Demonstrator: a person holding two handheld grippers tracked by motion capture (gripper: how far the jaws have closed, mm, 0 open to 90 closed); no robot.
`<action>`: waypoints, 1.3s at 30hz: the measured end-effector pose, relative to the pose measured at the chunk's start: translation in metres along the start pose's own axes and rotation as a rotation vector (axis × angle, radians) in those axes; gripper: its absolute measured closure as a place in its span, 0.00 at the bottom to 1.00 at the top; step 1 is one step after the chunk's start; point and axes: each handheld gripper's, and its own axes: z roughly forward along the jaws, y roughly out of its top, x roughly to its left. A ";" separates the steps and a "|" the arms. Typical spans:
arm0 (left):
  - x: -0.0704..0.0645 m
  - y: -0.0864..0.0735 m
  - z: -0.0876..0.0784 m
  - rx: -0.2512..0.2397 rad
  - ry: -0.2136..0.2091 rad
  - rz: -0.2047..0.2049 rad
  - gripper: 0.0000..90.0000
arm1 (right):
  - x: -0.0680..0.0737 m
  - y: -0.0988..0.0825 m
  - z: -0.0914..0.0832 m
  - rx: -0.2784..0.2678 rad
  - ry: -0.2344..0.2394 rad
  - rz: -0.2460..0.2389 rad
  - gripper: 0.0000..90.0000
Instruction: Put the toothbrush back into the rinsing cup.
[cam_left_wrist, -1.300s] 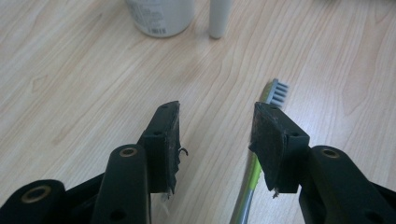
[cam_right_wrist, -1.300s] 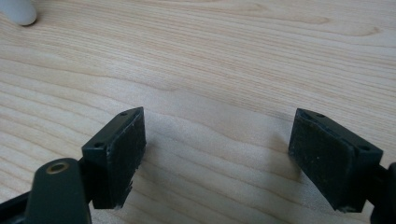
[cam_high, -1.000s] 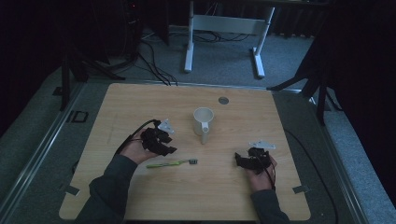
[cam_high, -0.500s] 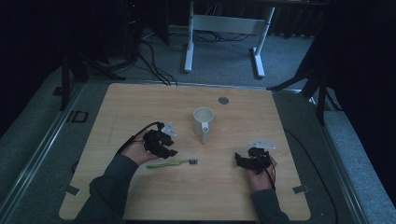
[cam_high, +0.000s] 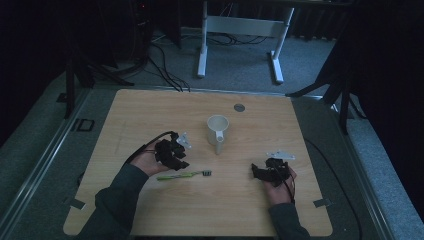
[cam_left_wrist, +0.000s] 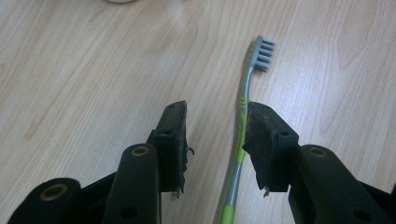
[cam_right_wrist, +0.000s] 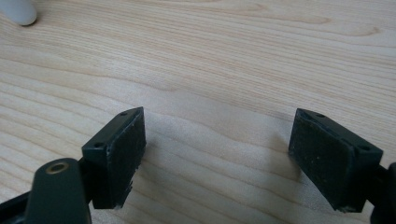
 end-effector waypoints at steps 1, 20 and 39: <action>0.000 0.001 0.001 0.009 -0.002 0.010 0.66 | 0.000 0.000 0.000 0.000 0.000 0.000 0.20; -0.009 0.009 0.018 0.110 -0.023 0.044 0.69 | 0.000 0.000 0.000 0.000 0.000 0.000 0.20; -0.016 0.013 0.033 0.195 -0.031 0.087 0.73 | 0.000 0.000 0.000 0.000 0.000 0.000 0.21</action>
